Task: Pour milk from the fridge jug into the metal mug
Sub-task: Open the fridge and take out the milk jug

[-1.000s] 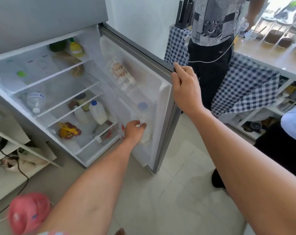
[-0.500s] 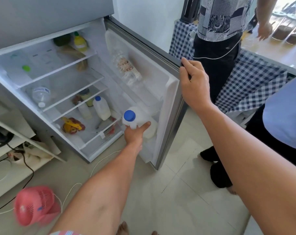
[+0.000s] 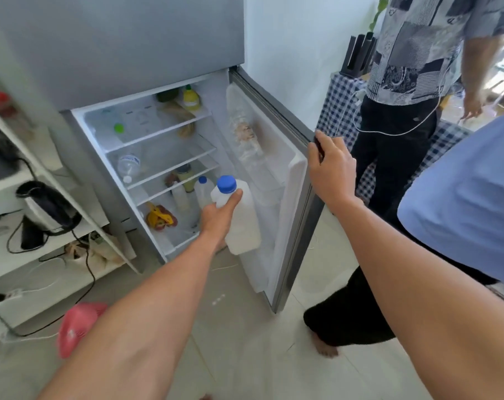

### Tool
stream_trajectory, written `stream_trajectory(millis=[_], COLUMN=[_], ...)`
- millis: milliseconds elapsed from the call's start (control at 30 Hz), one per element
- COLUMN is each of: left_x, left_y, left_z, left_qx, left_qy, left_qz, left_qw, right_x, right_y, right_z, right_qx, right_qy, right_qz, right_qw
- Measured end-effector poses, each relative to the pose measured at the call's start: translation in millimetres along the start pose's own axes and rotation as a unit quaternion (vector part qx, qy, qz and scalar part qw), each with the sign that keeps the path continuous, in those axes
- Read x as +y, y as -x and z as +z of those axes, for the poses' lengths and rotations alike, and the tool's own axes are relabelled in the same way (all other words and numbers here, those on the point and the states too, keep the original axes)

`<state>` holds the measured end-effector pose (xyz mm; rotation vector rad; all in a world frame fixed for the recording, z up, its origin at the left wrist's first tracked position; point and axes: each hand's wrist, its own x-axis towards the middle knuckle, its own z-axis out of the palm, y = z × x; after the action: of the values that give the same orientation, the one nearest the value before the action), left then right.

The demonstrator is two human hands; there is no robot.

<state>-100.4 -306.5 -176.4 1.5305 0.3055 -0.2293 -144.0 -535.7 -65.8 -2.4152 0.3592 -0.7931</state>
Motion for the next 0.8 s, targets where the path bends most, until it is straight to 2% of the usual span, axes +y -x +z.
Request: stream_trajectory(millis=[233, 433, 800], left_x=[35, 61, 89], left_y=[9, -9, -62], left_z=[-76, -157, -293], left_qx=[0.067, 0.095, 0.103], left_qy=[-0.047, -0.055, -0.056], left_qz=[0.031, 0.037, 0.050], left_qw=[0.996, 0.993, 0.992], right_x=[-61, -131, -253], right_y=[26, 40, 43], right_z=[30, 80, 191], right_qx=[0.002, -0.003, -0.061], right_qy=[0.028, 0.034, 0.041], right_qz=[-0.041, -0.089, -0.122], right_qw=[0.999, 0.995, 0.990])
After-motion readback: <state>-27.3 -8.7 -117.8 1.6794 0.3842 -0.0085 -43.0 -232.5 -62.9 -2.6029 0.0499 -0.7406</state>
